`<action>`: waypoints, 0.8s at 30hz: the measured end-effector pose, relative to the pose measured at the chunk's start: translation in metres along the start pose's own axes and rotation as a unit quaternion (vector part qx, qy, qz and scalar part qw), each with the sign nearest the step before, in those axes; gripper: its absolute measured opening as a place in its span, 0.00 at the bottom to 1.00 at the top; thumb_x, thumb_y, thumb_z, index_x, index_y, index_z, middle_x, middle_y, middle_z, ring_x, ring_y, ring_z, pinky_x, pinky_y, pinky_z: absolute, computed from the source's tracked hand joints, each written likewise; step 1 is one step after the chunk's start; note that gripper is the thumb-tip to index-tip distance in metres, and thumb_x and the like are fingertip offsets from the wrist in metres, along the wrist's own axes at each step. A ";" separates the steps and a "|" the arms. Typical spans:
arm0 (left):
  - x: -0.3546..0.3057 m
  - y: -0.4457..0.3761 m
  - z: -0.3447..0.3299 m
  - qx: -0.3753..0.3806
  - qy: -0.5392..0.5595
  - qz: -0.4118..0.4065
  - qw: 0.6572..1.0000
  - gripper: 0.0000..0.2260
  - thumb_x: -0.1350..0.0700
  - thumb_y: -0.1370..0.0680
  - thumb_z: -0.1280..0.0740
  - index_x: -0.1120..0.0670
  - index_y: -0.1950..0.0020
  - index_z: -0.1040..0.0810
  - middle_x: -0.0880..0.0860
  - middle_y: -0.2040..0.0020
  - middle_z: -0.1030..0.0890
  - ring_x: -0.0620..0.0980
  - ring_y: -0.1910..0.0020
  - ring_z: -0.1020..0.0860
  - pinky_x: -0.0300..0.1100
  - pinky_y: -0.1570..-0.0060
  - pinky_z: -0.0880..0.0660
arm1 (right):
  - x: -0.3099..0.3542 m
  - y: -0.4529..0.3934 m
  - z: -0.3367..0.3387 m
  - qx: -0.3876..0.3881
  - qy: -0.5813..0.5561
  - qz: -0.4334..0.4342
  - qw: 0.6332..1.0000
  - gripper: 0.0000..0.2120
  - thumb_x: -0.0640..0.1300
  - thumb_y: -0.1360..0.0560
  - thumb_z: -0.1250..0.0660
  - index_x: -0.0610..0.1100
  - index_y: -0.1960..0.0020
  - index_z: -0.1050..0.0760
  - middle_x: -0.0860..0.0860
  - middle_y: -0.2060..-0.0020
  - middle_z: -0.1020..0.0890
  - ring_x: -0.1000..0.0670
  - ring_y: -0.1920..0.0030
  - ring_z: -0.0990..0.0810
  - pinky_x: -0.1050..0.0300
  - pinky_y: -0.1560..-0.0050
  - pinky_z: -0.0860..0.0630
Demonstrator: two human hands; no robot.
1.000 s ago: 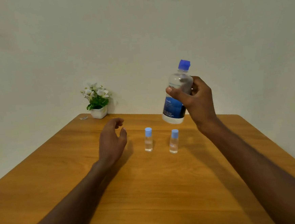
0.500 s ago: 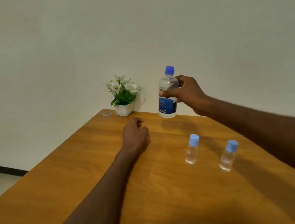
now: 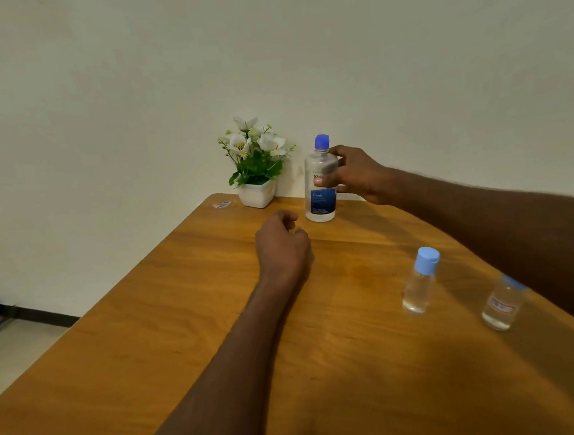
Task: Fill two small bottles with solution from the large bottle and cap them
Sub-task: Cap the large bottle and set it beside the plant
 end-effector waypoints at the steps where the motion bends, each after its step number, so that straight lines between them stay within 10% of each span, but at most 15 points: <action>1: 0.001 -0.001 0.000 -0.003 0.004 0.004 1.000 0.17 0.63 0.20 0.31 0.55 0.32 0.22 0.51 0.41 0.19 0.45 0.46 0.22 0.36 0.49 0.25 | 0.000 -0.004 0.000 -0.007 0.004 0.000 1.000 0.35 0.32 0.28 0.23 0.43 0.25 0.32 0.44 0.34 0.22 0.43 0.34 0.23 0.41 0.33 0.22; 10: 0.000 0.000 -0.003 0.013 0.006 -0.005 1.000 0.17 0.64 0.21 0.31 0.55 0.32 0.22 0.49 0.46 0.20 0.45 0.47 0.22 0.40 0.46 0.22 | -0.002 -0.025 -0.009 -0.072 0.101 -0.021 0.992 0.24 0.44 0.32 0.17 0.43 0.44 0.27 0.45 0.46 0.18 0.45 0.46 0.18 0.52 0.50 0.18; 24: -0.003 0.002 -0.002 0.022 0.007 -0.013 1.000 0.13 0.59 0.18 0.33 0.54 0.34 0.22 0.46 0.52 0.21 0.41 0.54 0.22 0.44 0.47 0.20 | 0.012 -0.026 -0.021 -0.114 0.204 -0.043 0.971 0.31 0.52 0.30 0.18 0.39 0.35 0.26 0.42 0.40 0.17 0.42 0.44 0.16 0.44 0.41 0.18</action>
Point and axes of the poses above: each hand's wrist, its own y-axis away from the middle knuckle, its own z-axis out of the back of the hand, x = y × z, the point moved 2 cm from there along -y, towards the middle knuckle
